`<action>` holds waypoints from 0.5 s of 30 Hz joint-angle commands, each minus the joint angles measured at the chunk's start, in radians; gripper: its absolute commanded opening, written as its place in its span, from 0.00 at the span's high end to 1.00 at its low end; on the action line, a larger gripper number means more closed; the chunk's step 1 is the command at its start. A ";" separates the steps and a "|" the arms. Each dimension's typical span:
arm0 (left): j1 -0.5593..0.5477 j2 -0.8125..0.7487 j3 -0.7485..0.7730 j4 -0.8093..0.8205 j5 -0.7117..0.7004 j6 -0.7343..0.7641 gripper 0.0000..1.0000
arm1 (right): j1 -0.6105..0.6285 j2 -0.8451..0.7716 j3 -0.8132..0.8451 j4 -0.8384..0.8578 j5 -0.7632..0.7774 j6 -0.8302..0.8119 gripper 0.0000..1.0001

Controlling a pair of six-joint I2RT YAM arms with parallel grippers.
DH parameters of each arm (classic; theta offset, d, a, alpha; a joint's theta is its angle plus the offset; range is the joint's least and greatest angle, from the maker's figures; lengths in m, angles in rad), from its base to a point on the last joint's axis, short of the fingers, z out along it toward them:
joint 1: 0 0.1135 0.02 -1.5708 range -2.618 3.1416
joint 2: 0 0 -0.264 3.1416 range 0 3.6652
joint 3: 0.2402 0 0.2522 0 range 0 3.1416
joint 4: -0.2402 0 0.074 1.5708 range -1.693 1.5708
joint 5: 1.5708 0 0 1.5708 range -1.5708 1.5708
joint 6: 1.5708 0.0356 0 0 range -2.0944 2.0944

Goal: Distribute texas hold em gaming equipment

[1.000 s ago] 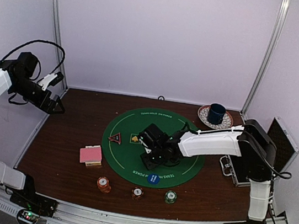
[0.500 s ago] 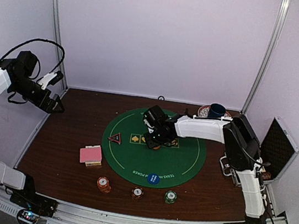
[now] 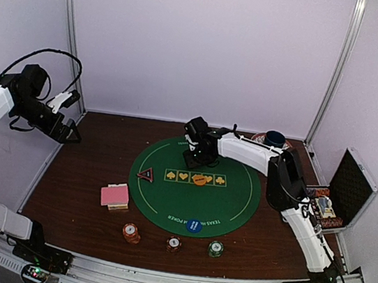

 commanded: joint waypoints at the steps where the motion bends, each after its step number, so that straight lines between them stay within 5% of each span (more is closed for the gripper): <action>1: 0.003 0.006 0.028 0.002 0.013 0.024 0.02 | -0.024 0.000 0.037 -0.063 0.022 0.004 0.32; 4: 0.003 0.009 0.030 0.002 0.020 0.027 0.03 | -0.004 -0.128 -0.125 0.002 0.012 0.013 0.23; 15: 0.003 -0.005 0.019 -0.001 0.036 0.036 0.03 | 0.058 -0.439 -0.668 0.230 -0.054 0.149 0.21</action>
